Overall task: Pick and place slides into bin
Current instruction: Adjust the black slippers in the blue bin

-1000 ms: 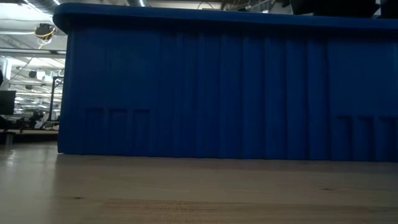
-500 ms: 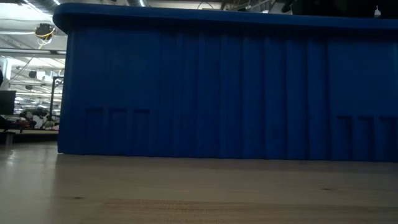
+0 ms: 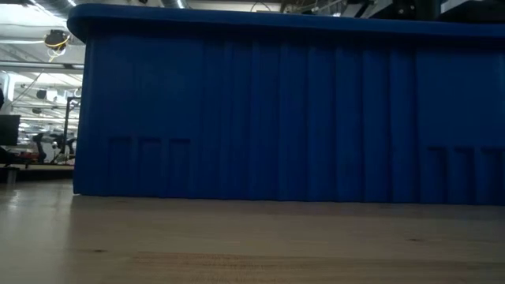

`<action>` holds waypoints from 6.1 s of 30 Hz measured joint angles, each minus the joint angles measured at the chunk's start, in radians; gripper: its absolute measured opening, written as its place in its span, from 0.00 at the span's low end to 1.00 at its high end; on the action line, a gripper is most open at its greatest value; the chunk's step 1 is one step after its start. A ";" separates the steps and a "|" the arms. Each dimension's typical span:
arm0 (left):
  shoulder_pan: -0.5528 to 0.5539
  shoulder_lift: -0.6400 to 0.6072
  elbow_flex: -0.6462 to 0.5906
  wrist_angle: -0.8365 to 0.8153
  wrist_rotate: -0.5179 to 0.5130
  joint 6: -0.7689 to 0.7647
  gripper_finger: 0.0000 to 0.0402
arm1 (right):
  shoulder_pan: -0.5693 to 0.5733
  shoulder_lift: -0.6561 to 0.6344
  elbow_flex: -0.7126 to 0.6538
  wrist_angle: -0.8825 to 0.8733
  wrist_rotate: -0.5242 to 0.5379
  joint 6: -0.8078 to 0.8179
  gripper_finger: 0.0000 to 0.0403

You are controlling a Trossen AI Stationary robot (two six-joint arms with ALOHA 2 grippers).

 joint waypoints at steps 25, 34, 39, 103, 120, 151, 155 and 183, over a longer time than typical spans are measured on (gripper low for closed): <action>0.000 0.000 0.000 -0.006 0.011 -0.025 0.58 | -0.135 0.039 -0.002 0.016 -0.009 -0.146 0.58; 0.000 0.000 0.000 -0.006 0.011 -0.024 0.58 | -0.137 0.033 0.014 0.026 -0.023 -0.066 0.58; 0.000 0.000 0.000 -0.006 0.011 -0.024 0.58 | -0.139 0.031 0.069 0.049 0.019 -0.007 0.58; 0.081 0.334 0.000 0.264 0.095 0.009 0.58 | -0.577 -0.328 0.111 0.420 -0.160 -0.228 0.58; 0.081 0.562 0.061 0.449 0.097 0.082 0.58 | -0.662 -0.612 -0.217 0.714 -0.189 -0.131 0.58; 0.245 0.971 0.440 0.162 0.079 0.003 0.58 | -0.662 -0.611 -0.217 0.712 -0.162 -0.125 0.58; 0.236 0.988 0.440 0.178 0.073 0.025 0.58 | -0.662 -0.611 -0.217 0.713 -0.162 -0.132 0.58; 0.193 1.088 0.442 0.352 -0.136 0.090 0.58 | -0.662 -0.611 -0.217 0.712 -0.162 -0.130 0.58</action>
